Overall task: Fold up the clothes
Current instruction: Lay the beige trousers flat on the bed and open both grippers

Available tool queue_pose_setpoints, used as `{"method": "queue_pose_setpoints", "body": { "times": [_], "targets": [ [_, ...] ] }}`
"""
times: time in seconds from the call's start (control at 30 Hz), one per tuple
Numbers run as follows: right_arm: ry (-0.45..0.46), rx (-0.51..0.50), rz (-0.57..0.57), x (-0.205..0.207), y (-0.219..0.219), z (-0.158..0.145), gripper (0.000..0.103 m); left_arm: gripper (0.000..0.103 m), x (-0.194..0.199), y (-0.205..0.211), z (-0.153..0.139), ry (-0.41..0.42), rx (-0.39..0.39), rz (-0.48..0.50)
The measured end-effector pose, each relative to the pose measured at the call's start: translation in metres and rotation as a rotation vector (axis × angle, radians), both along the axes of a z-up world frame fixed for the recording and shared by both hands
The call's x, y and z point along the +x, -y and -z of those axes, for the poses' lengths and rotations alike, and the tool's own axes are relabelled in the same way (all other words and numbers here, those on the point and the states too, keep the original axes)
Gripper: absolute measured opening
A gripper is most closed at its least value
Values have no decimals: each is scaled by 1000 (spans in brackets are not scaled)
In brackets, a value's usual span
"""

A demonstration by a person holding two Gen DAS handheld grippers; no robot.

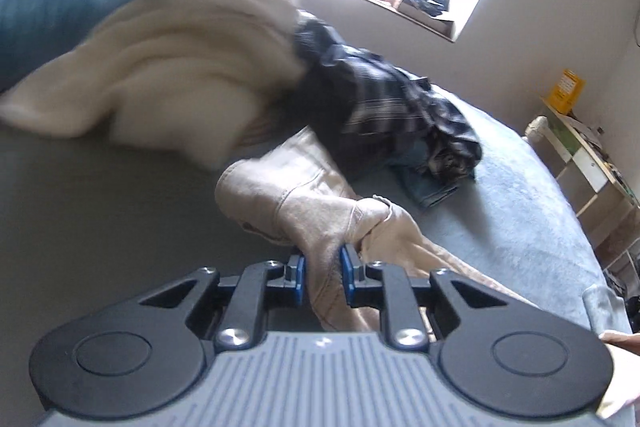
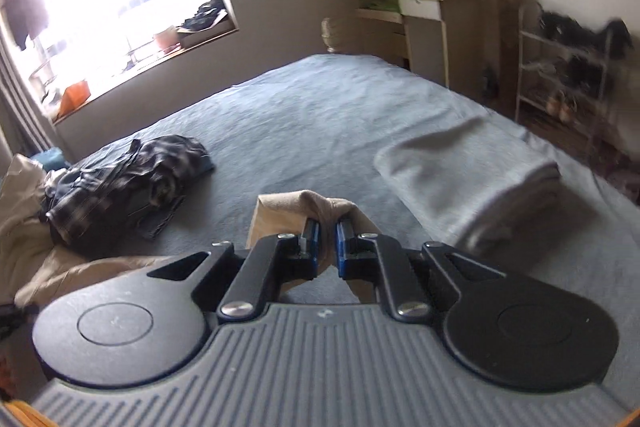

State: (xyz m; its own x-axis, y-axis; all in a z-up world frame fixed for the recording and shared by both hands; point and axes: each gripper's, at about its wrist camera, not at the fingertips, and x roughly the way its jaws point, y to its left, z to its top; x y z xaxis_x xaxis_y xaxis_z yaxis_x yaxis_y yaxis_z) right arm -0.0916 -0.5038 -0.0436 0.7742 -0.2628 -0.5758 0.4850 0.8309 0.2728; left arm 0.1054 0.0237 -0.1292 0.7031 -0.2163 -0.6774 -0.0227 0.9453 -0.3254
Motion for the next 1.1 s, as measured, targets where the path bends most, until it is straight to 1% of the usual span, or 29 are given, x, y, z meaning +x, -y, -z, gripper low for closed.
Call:
{"method": "queue_pose_setpoints", "body": {
  "times": [0.1,0.17,0.27,0.33,0.37,0.4,0.43,0.47,0.5,0.53,0.57,0.6,0.67,0.7,0.73,0.8,0.83,0.87,0.97,1.03,1.1],
  "targets": [
    [-16,68,46,-15,14,17,6,19,-32,-26,5,-44,9,-35],
    [-42,127,64,-21,22,35,7,19,-44,-39,18,-99,10,-26],
    [-140,222,49,-22,27,65,9,22,-52,-53,37,-191,-2,10],
    [-239,290,38,-22,29,85,12,28,-53,-59,39,-215,3,21],
    [-303,323,36,-22,30,94,19,34,-54,-62,36,-210,25,23],
    [-368,356,33,-22,31,102,24,43,-53,-65,29,-190,49,29],
    [-413,372,33,-23,31,106,32,48,-51,-69,20,-166,74,36],
    [-440,373,34,-25,31,107,35,56,-51,-76,10,-139,104,41],
    [-456,363,32,-28,31,104,37,59,-48,-84,0,-108,136,41],
    [-458,338,24,-30,31,98,42,60,-45,-92,-10,-77,168,39],
    [-449,292,-3,-29,28,87,43,64,-40,-99,-18,-50,203,37],
    [-430,229,-56,-26,22,74,44,66,-35,-102,-26,-31,243,38],
    [-392,96,-197,-12,4,49,57,67,-23,-107,-38,1,321,44],
    [-365,37,-268,-4,-8,36,59,67,-18,-106,-40,6,339,54],
    [-329,-8,-335,5,-20,26,62,68,-13,-104,-40,9,352,66],
    [-241,-55,-474,28,-50,12,73,69,-6,-99,-34,-8,339,100],
    [-201,-57,-537,41,-65,9,82,69,-1,-95,-26,-25,321,119],
    [-179,-56,-599,57,-81,11,86,69,2,-91,-16,-49,298,139],
    [-172,-52,-773,113,-129,29,87,69,2,-77,17,-129,231,202],
    [-196,-75,-868,153,-164,51,87,69,-2,-67,38,-155,211,243],
    [-226,-84,-943,194,-194,75,87,69,-5,-60,55,-155,205,284]
  ]
}}
